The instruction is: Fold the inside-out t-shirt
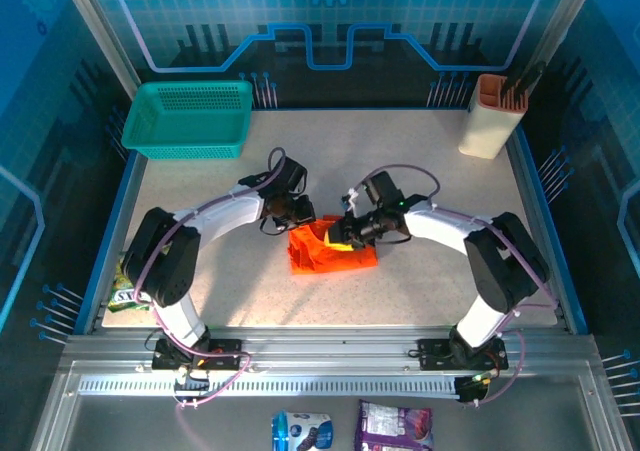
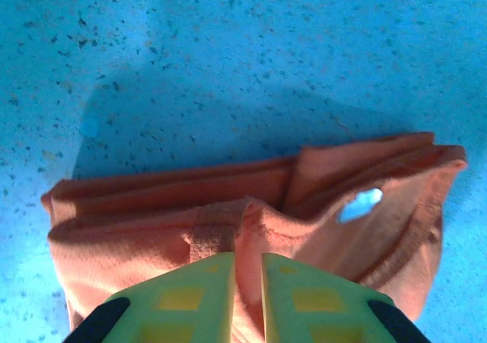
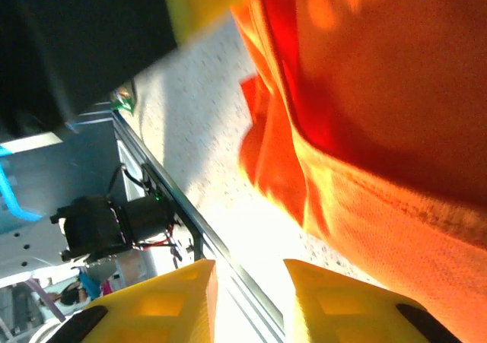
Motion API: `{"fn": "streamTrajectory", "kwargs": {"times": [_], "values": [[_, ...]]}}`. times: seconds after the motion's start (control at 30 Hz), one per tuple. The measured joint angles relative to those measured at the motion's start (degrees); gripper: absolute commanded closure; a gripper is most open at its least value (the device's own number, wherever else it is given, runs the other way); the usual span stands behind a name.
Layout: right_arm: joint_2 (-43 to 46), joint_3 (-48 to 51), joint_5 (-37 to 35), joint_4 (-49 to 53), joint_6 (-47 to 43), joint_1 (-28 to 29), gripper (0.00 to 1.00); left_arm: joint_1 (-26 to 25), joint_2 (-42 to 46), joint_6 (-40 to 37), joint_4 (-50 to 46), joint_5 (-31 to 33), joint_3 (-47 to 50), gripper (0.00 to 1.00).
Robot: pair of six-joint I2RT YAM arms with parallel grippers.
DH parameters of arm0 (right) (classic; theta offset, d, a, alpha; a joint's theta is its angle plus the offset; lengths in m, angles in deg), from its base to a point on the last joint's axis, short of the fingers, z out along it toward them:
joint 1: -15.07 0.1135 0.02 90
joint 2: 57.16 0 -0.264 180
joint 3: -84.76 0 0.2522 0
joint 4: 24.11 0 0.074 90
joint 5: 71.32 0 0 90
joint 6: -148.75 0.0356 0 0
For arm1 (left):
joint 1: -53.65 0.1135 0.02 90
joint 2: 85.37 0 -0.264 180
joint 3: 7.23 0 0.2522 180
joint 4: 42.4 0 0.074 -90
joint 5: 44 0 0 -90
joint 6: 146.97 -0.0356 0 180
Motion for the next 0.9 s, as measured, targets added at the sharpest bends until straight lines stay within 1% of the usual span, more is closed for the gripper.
{"fn": "streamTrajectory", "kwargs": {"times": [0.07,0.17,0.23,0.33,0.43,0.5,0.57,0.67,0.73,0.8,0.87,0.9], "values": [[-2.6,1.8,-0.7,-2.3,1.5,0.9,0.78,0.7,-2.7,-0.6,0.0,-0.1,-0.4,0.84],[-6.5,2.6,-3.6,-2.8,2.5,0.9,0.79,1.8,-7.0,-1.3,-0.8,0.0,-1.9,0.85],[-7.5,2.6,-3.6,-3.6,2.7,0.8,0.77,2.5,-9.0,-1.8,-1.6,-0.2,-3.5,0.85],[-6.9,3.1,-3.7,-4.8,2.7,0.8,0.74,2.8,-9.3,-2.6,-1.7,-0.2,-4.9,0.84],[-4.8,3.4,-4.6,-3.7,2.5,0.4,0.71,3.0,-9.3,-2.8,-1.7,-0.2,-5.1,0.81],[-2.4,3.2,-6.4,-0.8,1.4,-0.8,0.69,3.0,-8.8,-2.8,-0.9,-0.5,-4.6,0.79],[0.4,1.6,-10.2,4.7,-0.8,-2.3,0.65,3.1,-6.8,-2.7,-0.5,-0.6,-3.3,0.77],[2.7,-4.0,-18.1,13.8,-4.1,-2.8,0.54,3.1,-2.3,-2.7,-0.6,-0.6,-2.4,0.75],[3.2,-8.7,-23.9,19.3,-5.8,-1.5,0.46,3.2,1.0,-2.7,-0.6,-0.6,-2.3,0.72],[3.2,-12.9,-29.5,23.8,-6.7,1.0,0.33,3.5,4.2,-2.8,-0.3,-0.6,-1.7,0.69],[3.2,-16.1,-34.5,27.1,-7.2,4.4,0.17,4.1,7.2,-2.8,-0.1,-0.4,-0.4,0.65],[3.2,-17.5,-37.2,28.6,-7.2,6.7,0.07,4.5,8.7,-2.8,-0.1,-0.2,0.7,0.60]]}}
